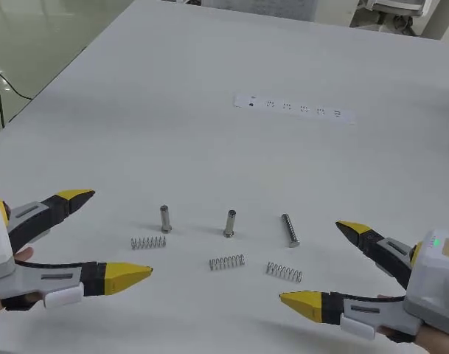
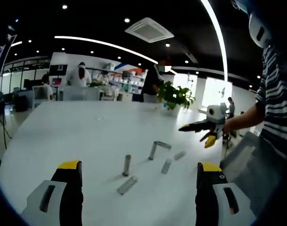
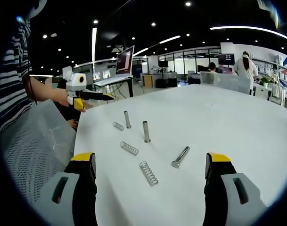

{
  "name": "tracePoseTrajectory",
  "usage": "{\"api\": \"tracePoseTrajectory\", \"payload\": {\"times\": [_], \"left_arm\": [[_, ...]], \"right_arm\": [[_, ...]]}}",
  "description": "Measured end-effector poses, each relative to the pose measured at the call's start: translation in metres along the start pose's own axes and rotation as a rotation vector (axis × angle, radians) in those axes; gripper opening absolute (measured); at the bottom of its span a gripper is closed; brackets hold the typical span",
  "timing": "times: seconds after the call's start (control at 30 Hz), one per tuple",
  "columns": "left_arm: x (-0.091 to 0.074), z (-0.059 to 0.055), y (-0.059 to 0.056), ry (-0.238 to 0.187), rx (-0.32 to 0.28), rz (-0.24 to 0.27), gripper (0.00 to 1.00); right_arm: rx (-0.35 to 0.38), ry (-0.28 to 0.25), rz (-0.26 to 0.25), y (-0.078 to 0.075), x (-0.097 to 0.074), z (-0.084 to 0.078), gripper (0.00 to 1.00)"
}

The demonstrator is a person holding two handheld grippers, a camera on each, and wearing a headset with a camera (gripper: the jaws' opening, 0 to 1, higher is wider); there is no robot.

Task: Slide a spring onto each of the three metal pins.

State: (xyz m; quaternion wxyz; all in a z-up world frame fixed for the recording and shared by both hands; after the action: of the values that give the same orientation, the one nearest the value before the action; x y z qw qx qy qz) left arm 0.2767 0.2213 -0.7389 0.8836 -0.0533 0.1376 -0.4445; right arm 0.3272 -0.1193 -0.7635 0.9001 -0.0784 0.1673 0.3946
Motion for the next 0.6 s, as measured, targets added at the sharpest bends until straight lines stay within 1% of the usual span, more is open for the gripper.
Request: {"api": "tracePoseTrajectory", "payload": {"times": [0.27,0.47,0.53,0.6], "left_arm": [[-0.0005,-0.0004,-0.0004,0.0,-0.001,-0.003,0.99],[0.0004,0.0005,-0.0011,0.008,0.008,-0.013,0.99],[0.0011,-0.0001,-0.0013,0.021,0.015,-0.016,0.99],[0.0015,-0.0001,-0.0018,0.021,0.02,-0.021,0.99]], "right_arm": [[-0.004,0.002,0.008,0.0016,0.0001,-0.0006,0.98],[-0.012,0.009,0.021,0.0052,0.0002,-0.003,0.99],[-0.012,0.004,0.021,0.0052,-0.0001,-0.0034,0.99],[-0.011,0.003,0.018,0.005,-0.0005,-0.0034,0.99]]}}
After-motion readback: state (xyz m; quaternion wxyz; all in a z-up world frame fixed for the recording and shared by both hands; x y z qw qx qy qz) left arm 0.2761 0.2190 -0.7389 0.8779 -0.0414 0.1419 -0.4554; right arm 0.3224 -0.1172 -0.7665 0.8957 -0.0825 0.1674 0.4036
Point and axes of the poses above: the centre of the closed fingertips' face, and the gripper's own axes: x roughly forward along the fingers, y roughly to its left, z roughly out of its top, the point moved 8 cm from there along -x, roughly backward along the fingers, and after that the axes turned 14 degrees about -z, right-handed, at the moved point
